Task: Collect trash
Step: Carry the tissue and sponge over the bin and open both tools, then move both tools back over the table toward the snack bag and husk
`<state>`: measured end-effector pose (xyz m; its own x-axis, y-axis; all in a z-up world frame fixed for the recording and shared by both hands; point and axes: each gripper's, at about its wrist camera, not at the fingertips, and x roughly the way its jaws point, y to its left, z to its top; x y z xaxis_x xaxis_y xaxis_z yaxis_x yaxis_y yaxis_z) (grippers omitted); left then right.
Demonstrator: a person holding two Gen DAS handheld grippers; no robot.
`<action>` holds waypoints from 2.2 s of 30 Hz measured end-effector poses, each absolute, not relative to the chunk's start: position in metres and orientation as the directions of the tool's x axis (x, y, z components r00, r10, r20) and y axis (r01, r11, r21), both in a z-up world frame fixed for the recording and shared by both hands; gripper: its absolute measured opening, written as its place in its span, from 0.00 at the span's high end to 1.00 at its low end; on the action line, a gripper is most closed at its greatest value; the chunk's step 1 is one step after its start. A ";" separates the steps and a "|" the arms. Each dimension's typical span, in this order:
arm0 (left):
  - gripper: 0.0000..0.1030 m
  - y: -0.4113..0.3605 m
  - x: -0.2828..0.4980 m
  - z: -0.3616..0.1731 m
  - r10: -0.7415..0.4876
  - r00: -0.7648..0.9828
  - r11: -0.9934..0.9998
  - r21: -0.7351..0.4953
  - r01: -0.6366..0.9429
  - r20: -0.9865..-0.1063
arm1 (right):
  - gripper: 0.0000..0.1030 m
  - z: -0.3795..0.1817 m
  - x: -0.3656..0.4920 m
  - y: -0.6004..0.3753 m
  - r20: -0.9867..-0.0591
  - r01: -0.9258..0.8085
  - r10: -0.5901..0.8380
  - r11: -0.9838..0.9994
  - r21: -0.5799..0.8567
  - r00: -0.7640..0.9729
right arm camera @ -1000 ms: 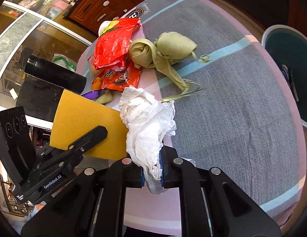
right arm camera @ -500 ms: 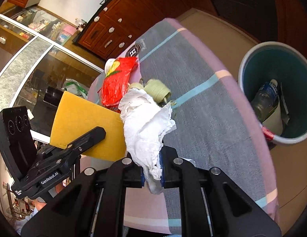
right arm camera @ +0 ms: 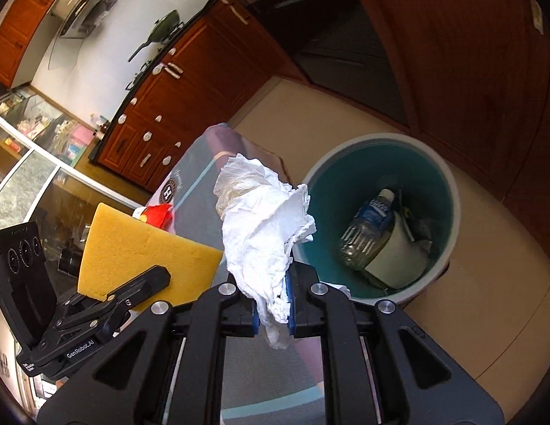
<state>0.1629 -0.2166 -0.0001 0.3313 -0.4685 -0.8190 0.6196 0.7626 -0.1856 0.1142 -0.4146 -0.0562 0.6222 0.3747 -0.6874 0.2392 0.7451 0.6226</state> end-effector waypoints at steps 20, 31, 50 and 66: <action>0.31 -0.309 0.198 -0.088 -0.444 0.165 0.729 -0.248 0.638 -0.881 | 0.88 -0.094 0.139 -0.463 -0.799 0.368 0.280 0.773 0.516 0.533; 0.07 -0.281 0.200 -0.098 -0.404 0.171 0.760 -0.226 0.609 -0.899 | 0.88 -0.112 0.155 -0.450 -0.819 0.366 0.301 0.781 0.506 0.489; 0.05 -0.255 0.185 -0.088 -0.405 0.186 0.762 -0.218 0.610 -0.895 | 0.17 -0.111 0.158 -0.431 -0.856 0.426 0.262 0.779 0.460 0.445; 0.04 -0.188 0.171 -0.054 -0.408 0.262 0.806 -0.210 0.553 -0.874 | 0.17 -0.086 0.154 -0.375 -0.845 0.368 0.284 0.804 0.467 0.453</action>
<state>0.1713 -0.1885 -0.0542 0.2623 -0.4083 -0.8743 0.5532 0.8060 -0.2104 0.1537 -0.3754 -0.0858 0.4531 0.2836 -0.8452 0.3676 0.8043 0.4669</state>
